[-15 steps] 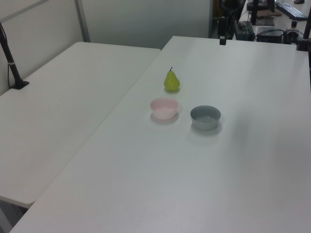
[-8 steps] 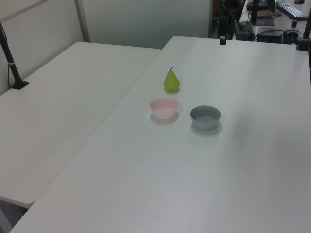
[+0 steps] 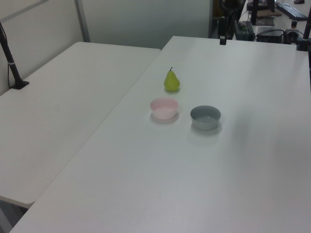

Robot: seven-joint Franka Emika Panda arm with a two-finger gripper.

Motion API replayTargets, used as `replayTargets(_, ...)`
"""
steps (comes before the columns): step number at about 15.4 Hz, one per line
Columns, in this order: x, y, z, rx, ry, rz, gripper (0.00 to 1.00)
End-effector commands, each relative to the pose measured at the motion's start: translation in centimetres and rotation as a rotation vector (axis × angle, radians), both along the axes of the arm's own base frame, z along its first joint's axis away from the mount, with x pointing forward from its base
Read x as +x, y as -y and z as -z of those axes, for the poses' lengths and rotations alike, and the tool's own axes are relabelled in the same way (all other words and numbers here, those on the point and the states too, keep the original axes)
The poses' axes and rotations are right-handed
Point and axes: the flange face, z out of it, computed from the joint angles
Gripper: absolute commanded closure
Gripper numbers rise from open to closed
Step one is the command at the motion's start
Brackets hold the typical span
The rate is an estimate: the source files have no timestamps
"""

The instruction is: Place the pear in the bowl

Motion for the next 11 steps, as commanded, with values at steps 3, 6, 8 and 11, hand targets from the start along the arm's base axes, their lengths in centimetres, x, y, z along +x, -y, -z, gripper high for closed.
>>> replayTargets(3,-0.5,0.1,0.0,0.006,-0.01,-0.024,0.0)
replayTargets(6,-0.5,0.1,0.0,0.008,-0.008,-0.025,0.0)
replayTargets(8,0.2,0.1,0.5,0.007,0.006,-0.027,0.0)
replayTargets(11,1.3,0.3,0.8,0.007,0.062,-0.026,0.0)
